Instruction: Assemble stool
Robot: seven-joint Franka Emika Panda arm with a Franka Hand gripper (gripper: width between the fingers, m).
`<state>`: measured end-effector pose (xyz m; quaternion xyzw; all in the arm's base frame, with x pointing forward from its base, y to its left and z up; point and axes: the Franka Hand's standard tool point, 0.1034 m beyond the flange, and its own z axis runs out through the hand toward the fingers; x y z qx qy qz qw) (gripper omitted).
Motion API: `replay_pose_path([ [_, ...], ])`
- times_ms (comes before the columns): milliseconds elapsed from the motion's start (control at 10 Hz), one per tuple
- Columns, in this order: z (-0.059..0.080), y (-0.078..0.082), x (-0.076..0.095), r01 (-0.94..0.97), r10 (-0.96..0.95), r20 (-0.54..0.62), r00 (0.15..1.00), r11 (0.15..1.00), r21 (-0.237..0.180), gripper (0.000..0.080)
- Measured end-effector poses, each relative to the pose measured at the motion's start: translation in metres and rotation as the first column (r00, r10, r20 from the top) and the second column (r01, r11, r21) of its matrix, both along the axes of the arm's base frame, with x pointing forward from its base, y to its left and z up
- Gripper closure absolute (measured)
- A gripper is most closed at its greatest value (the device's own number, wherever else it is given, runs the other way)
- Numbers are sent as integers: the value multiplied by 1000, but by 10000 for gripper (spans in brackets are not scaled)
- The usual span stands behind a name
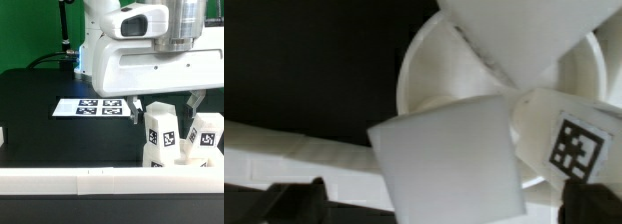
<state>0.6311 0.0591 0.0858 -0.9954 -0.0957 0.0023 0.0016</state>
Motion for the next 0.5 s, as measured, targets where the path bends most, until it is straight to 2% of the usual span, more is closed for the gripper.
replay_pose_path([
  [200,-1,0,-1,7,-7,-2,1000,1000,-1,163],
  [300,-1,-1,-1,7,-7,-2,1000,1000,-1,335],
  [400,-1,-1,-1,8,-8,-2,1000,1000,-1,466],
  [500,-1,-1,-1,11,-11,-2,1000,1000,-1,466],
])
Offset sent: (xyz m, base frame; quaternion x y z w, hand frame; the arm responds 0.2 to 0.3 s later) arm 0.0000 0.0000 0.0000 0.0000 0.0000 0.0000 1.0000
